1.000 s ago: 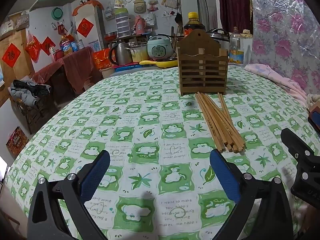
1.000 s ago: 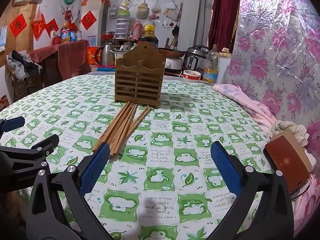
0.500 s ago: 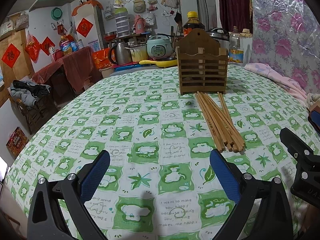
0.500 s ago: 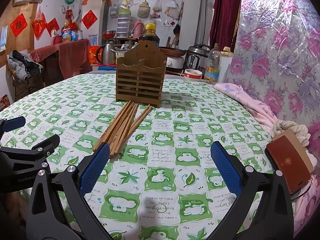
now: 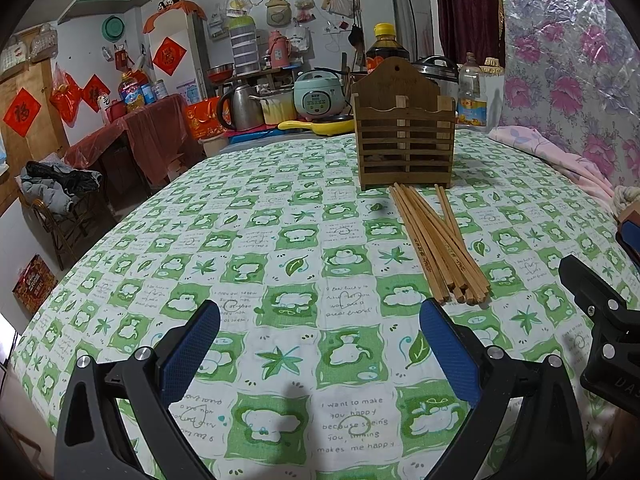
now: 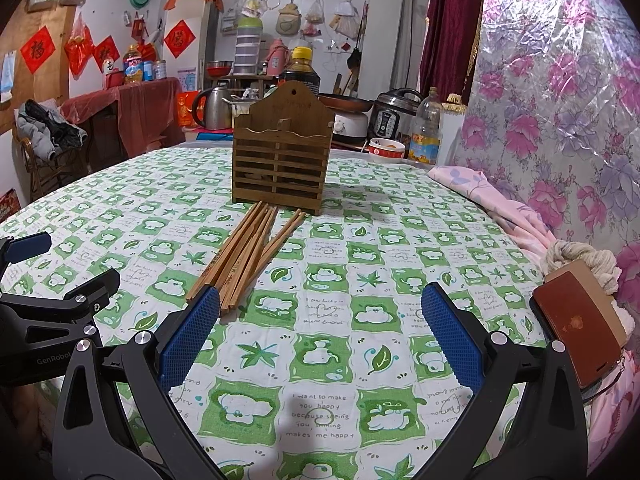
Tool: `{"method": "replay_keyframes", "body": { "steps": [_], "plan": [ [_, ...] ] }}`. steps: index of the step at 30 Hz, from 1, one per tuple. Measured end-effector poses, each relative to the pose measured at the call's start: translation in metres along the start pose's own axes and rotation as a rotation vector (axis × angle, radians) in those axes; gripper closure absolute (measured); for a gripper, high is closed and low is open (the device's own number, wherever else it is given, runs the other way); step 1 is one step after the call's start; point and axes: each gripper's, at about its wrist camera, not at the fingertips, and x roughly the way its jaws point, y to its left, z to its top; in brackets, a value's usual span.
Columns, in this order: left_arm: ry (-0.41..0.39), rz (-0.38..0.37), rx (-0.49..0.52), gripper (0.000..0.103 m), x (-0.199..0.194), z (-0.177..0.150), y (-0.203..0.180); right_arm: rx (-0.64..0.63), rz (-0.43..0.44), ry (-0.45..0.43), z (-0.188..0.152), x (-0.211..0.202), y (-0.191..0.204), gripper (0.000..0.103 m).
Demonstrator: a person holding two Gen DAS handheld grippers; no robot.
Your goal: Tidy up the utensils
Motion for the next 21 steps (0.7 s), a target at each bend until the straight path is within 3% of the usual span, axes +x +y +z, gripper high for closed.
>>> {"method": "replay_keyframes", "body": {
  "steps": [21],
  "plan": [
    [0.001, 0.000, 0.000, 0.005, -0.0001, 0.0000, -0.0001, -0.002, -0.006, -0.004, -0.0002, -0.0019, -0.0002, 0.006]
  ]
}}
